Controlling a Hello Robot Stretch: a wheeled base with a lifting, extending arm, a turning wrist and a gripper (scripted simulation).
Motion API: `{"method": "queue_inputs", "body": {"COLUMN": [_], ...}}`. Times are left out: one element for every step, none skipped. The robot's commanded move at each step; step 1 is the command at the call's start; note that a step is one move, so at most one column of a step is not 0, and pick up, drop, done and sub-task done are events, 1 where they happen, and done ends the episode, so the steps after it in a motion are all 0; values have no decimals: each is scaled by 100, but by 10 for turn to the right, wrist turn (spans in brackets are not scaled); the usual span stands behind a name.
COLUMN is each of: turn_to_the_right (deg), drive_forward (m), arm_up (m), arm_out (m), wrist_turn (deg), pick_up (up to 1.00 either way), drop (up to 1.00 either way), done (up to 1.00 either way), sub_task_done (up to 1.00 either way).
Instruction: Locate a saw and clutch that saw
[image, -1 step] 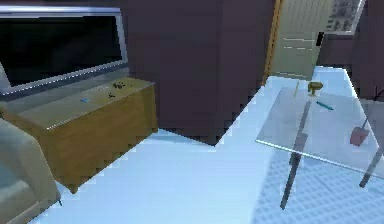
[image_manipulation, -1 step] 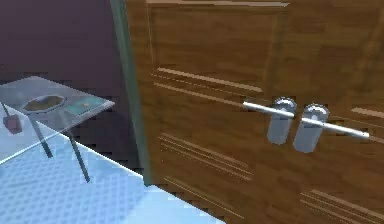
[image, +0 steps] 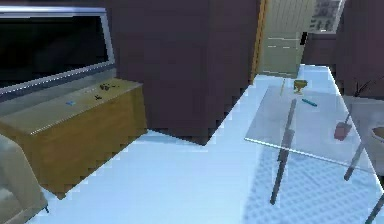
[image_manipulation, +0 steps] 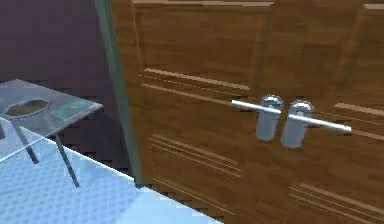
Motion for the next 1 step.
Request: {"method": "queue_inputs", "body": {"turn_to_the_right": [0], "drive_forward": [100], "arm_up": [0], "arm_out": [0], "wrist_turn": [0], "pick_up": [0], "drop": [0], "done": [0], "sub_task_done": [0]}}
